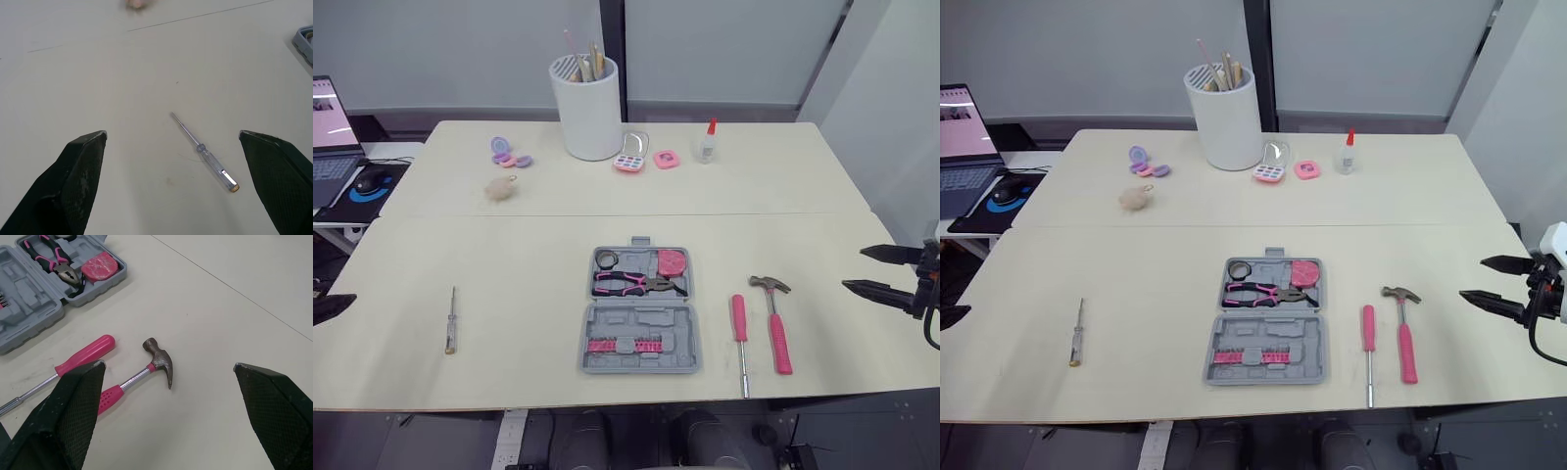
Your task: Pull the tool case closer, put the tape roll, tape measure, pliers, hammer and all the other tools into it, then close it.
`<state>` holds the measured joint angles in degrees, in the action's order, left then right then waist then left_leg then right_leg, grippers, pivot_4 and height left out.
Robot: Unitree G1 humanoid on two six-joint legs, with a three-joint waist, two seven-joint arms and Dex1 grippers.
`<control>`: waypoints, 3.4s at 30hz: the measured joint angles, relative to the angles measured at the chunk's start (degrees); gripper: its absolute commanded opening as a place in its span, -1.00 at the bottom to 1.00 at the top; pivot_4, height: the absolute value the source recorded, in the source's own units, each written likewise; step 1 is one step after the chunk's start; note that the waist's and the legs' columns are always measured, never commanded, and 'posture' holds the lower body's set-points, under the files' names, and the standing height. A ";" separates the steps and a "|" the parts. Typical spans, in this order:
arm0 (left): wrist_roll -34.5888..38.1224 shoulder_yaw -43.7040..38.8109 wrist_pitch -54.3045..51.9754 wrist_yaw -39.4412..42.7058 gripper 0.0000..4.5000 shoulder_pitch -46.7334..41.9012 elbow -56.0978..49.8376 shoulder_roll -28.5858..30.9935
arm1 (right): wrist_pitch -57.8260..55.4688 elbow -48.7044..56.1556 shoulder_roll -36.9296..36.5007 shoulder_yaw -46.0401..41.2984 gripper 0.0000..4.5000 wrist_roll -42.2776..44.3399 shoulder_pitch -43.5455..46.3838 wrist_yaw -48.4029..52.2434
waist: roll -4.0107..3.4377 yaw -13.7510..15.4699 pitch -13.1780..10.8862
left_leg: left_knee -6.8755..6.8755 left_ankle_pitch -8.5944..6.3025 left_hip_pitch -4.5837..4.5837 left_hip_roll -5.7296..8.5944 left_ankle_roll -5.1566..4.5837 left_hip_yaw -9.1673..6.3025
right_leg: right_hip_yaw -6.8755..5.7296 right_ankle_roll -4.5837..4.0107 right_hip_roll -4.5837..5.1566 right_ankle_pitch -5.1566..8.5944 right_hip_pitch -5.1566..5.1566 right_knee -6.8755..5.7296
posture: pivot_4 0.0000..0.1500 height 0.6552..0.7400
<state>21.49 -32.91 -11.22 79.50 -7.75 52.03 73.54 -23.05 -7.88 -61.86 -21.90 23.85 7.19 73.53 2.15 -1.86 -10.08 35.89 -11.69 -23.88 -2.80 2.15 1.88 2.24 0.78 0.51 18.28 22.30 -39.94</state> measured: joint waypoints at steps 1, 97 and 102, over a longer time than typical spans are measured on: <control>-0.29 0.33 0.48 0.03 1.00 -0.18 0.58 0.00 | 0.04 -0.09 0.00 0.00 0.98 0.02 0.00 -0.03 | 0.00 0.00 0.00 | 0.00 0.00 0.00 0.00 0.00 0.00 | 0.00 0.00 0.00 0.00 0.00 0.00 | 1.00 1.00; -6.37 6.44 -17.05 -63.97 -0.11 10.12 -46.62 -44.91 | -8.96 27.96 30.57 28.14 1.00 11.30 32.22 -16.54 | 0.79 0.19 0.53 | 0.15 0.01 0.00 0.08 0.02 -0.65 | -1.28 -0.18 0.61 0.01 -0.61 0.01 | 1.00 1.00; -6.38 6.54 -16.75 -63.99 -0.81 9.45 -45.60 -44.90 | -9.28 27.96 30.57 27.80 1.00 11.31 32.23 -16.65 | 0.79 0.17 0.53 | 0.15 0.01 0.01 0.08 0.02 -0.64 | -1.28 -0.18 0.61 0.01 -0.61 0.01 | 1.00 1.00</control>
<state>15.11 -26.38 -27.98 15.52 1.70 6.43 28.64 -32.32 20.08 -31.29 5.91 35.16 39.42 56.88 2.94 -1.69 -9.55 36.03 -11.68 -23.88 -2.72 2.16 1.23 0.96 0.60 1.12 18.29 21.69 -39.93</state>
